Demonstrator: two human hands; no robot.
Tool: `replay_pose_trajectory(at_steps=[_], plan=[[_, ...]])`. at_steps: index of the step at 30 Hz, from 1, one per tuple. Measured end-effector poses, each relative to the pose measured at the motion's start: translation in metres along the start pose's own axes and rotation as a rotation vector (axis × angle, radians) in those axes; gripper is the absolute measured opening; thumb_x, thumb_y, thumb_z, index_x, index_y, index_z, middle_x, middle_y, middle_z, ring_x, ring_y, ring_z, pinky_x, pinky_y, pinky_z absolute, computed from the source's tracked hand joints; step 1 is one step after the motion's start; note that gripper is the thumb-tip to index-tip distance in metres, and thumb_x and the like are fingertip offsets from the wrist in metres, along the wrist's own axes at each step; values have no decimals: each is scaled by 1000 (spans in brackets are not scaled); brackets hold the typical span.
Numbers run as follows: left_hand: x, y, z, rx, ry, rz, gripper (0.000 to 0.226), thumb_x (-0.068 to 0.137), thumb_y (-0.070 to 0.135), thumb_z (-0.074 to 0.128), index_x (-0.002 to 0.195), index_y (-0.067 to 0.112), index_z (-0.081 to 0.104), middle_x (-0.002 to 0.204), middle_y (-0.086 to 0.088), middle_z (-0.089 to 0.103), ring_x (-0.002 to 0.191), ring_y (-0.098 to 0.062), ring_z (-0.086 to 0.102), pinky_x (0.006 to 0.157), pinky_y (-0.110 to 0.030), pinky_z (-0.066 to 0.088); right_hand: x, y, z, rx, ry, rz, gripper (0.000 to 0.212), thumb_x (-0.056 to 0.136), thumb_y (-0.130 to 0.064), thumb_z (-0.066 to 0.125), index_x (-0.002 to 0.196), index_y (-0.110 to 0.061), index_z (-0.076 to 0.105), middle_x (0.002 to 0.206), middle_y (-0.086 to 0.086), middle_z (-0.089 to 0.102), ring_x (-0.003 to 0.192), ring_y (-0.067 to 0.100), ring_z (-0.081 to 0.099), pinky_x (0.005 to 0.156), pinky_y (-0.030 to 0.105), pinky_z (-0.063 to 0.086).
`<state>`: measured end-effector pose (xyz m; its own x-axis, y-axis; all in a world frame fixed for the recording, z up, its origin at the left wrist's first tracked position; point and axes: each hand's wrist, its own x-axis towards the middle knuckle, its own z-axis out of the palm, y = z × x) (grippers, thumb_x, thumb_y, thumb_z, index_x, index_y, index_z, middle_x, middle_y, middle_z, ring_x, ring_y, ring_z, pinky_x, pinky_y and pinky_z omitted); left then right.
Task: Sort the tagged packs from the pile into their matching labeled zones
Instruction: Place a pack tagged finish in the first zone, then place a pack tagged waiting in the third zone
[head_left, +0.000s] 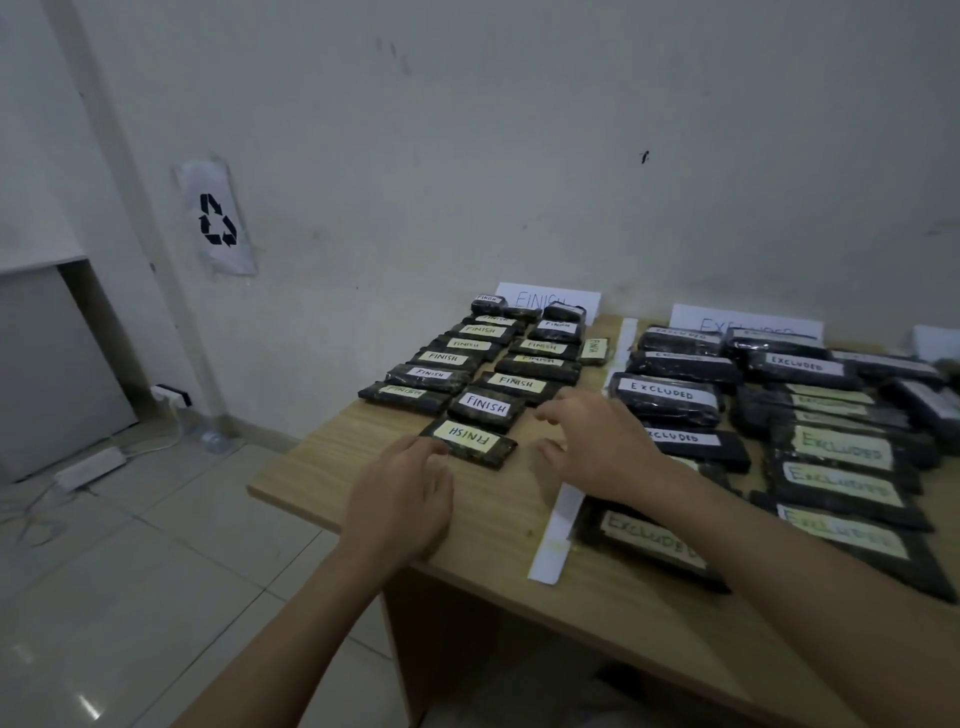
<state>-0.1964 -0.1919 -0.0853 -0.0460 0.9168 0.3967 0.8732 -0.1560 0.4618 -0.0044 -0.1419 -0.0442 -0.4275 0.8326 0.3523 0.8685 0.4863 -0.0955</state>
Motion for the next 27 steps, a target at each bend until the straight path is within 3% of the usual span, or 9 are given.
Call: replay_pose_trajectory(at_steps=[3, 8, 12, 15, 21, 25, 27], plan=[[4, 26, 4, -33, 27, 8, 30, 84, 20, 56, 114, 18, 60, 117, 1, 61, 107, -17, 55, 88, -28, 41, -11, 14, -15, 47, 5, 21, 33, 90, -27, 53, 121, -15, 58, 117, 4, 59, 110, 23, 53, 90, 37, 44], [8, 91, 21, -103, -73, 315, 35, 81, 32, 50, 109, 16, 63, 108, -1, 65, 100, -19, 59, 83, -28, 44, -58, 48, -50, 102, 149, 98, 22, 86, -25, 57, 103, -14, 66, 100, 4, 65, 96, 23, 58, 82, 36, 47], [4, 167, 41, -151, -110, 524, 45, 78, 42, 43, 105, 14, 66, 103, -2, 68, 97, -21, 62, 80, -23, 40, -125, 96, -81, 98, 284, 268, 22, 81, -23, 58, 97, -11, 67, 92, 6, 67, 89, 27, 61, 78, 39, 49], [-10, 224, 63, -228, -192, 624, 47, 80, 43, 42, 111, 15, 63, 108, -2, 65, 103, -22, 59, 85, -31, 44, -185, 130, -100, 21, 331, 433, 26, 84, -21, 61, 107, -12, 66, 100, 5, 66, 94, 24, 61, 82, 37, 49], [-57, 314, 106, -328, -362, 799, 43, 87, 40, 43, 122, 19, 56, 122, 3, 58, 110, -17, 54, 91, -29, 41, -306, 182, -141, -238, 260, 763, 42, 83, -25, 59, 124, -17, 55, 118, 6, 55, 110, 27, 51, 86, 35, 44], [-82, 346, 128, -363, -430, 861, 37, 91, 30, 52, 126, 21, 52, 127, 4, 54, 115, -14, 49, 96, -32, 40, -378, 210, -167, -308, 52, 1120, 62, 81, -36, 60, 136, -18, 36, 133, 10, 42, 125, 31, 38, 96, 40, 38], [-89, 356, 136, -378, -436, 875, 36, 90, 29, 53, 125, 21, 53, 126, 5, 54, 117, -14, 48, 96, -31, 40, -402, 220, -173, -271, -56, 1253, 67, 79, -39, 62, 135, -16, 34, 132, 11, 44, 122, 31, 41, 95, 41, 41]])
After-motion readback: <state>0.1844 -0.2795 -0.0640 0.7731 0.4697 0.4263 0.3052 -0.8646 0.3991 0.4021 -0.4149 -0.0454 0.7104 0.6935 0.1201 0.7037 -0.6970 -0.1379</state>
